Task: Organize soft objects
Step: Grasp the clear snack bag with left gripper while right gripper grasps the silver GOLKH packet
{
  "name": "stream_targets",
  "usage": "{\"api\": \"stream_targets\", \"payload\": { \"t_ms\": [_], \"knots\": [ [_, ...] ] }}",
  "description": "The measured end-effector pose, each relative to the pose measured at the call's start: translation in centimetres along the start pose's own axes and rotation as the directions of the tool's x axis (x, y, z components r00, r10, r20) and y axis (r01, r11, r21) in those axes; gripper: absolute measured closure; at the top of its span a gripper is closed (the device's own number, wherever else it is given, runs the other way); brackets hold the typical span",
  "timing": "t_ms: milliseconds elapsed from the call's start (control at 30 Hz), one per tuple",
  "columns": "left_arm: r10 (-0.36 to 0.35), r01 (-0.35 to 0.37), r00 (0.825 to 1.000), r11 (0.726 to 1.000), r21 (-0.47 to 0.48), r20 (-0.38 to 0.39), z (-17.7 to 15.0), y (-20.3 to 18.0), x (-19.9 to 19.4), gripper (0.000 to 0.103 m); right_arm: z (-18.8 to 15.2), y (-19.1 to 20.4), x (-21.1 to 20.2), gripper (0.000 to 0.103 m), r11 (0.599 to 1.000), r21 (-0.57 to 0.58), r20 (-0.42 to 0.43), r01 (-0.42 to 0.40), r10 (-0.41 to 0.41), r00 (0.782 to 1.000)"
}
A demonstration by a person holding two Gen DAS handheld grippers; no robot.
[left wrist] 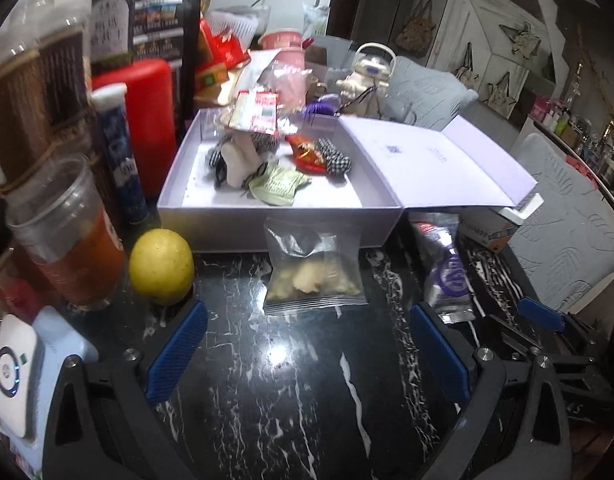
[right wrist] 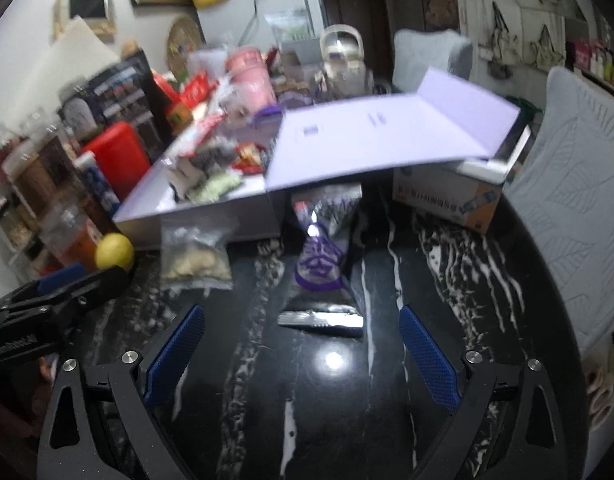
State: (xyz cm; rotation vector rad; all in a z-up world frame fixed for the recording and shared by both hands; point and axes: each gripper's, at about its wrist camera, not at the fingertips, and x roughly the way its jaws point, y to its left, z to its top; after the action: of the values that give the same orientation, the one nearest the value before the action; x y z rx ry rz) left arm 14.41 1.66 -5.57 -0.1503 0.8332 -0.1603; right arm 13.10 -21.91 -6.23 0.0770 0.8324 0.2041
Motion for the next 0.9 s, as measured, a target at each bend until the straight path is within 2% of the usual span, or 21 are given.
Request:
{"api": "stream_targets", "payload": {
  "t_ms": [267,500,700,800,867,900],
  "knots": [
    [0.013,-0.014,0.998,1.000,-0.007,-0.062,1.0,0.8,3.7,0.001,1.2,-0.8,4.0,0.008,1.000,-0.004,-0.070,0.028,-0.028,0.997],
    [0.001,0.000,0.996,1.000,0.011,-0.084,2.0,0.7,5.6,0.001,2.3,-1.0,6.4,0.010,0.998,-0.017,-0.081,0.067,-0.068,0.994],
    [-0.019,0.020,0.995,1.000,0.011,-0.097,3.0,0.5,6.9,0.001,3.2,-1.2,7.9,0.022,0.997,-0.034,-0.111,0.070,-0.073,0.991],
    [-0.005,0.008,0.995,1.000,0.028,-0.102,3.5,0.1,7.7,0.001,3.3,-1.4,8.5,0.031,0.997,-0.027,-0.131,0.068,-0.071,0.989],
    [0.002,0.002,0.995,0.999,0.038,-0.101,3.7,-0.1,8.1,0.001,3.3,-1.4,8.8,0.043,0.997,-0.028,-0.140,0.068,-0.071,0.988],
    [0.004,0.001,0.995,0.999,0.045,-0.102,3.8,-0.3,8.4,0.001,3.3,-1.4,8.9,0.045,0.998,-0.028,-0.143,0.061,-0.065,0.988]
  ]
}}
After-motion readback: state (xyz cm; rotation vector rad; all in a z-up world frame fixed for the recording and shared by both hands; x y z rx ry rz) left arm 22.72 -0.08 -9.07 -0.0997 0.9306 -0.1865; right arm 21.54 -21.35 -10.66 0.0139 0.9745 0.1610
